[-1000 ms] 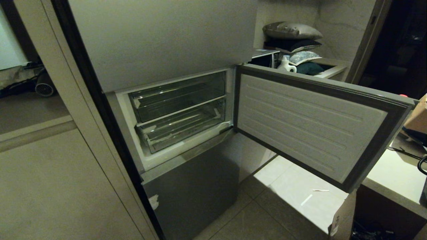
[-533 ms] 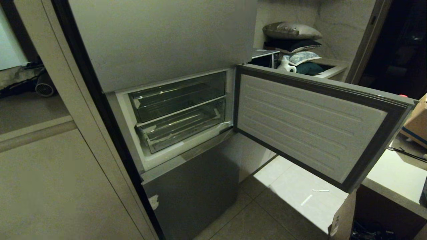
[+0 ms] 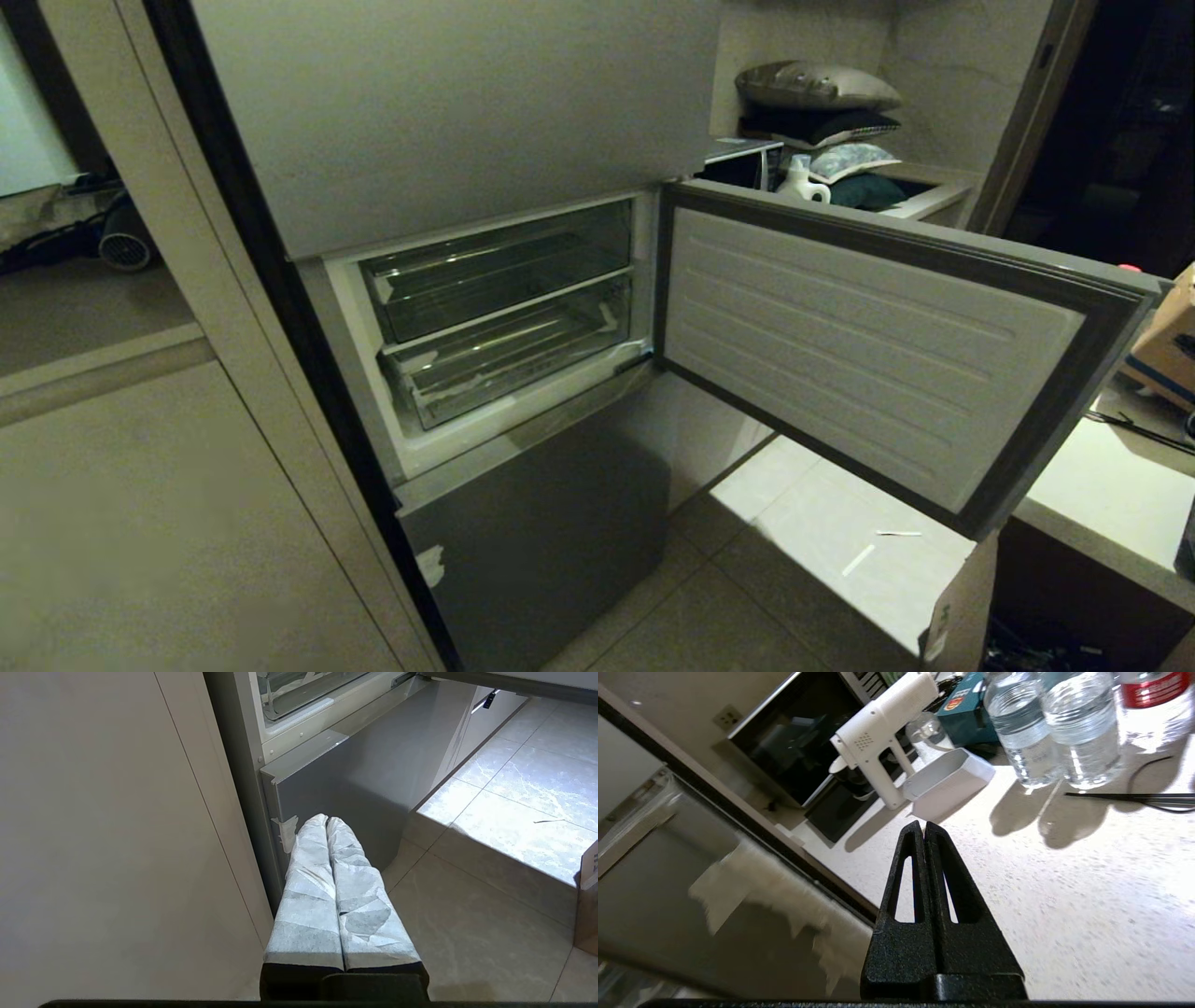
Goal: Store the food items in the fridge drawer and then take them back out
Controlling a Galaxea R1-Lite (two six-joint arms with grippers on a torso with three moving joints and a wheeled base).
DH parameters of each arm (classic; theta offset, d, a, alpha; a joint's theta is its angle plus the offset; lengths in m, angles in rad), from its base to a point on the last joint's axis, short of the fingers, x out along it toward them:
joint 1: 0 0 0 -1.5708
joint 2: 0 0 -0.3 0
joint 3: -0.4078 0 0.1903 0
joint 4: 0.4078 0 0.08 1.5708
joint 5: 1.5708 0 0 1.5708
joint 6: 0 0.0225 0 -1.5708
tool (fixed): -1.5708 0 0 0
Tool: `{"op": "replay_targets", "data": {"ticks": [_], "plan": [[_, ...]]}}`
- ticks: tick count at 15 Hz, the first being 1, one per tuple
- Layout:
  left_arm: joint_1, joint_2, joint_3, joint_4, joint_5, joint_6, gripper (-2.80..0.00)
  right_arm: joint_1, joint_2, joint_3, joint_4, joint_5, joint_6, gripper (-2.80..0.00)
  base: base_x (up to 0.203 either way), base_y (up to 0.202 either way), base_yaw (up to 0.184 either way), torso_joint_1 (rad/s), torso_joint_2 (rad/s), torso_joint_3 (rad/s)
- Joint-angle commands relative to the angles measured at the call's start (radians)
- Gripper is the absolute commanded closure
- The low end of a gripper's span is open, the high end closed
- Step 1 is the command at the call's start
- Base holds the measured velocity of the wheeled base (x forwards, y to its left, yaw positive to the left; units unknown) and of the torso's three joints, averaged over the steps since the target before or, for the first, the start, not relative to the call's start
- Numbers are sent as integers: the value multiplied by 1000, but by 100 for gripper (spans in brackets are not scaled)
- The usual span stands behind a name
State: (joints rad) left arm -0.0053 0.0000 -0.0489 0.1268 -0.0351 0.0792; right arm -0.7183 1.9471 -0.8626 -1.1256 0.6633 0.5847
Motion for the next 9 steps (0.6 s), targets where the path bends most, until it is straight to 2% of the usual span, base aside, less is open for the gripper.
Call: {"op": "replay_targets", "data": {"ticks": [1, 4, 9], "plan": [[1, 2, 0, 1, 0, 1, 0, 12, 58, -49, -12, 25, 31, 0, 0, 0, 0, 0, 0, 0], [-1, 2, 0, 1, 0, 1, 0, 33, 80, -61, -48, 97, 84, 0, 0, 0, 0, 0, 0, 0], [-1, 2, 0, 1, 0, 1, 0, 81, 94, -61, -49, 102, 85, 0, 0, 0, 0, 0, 0, 0]]}}
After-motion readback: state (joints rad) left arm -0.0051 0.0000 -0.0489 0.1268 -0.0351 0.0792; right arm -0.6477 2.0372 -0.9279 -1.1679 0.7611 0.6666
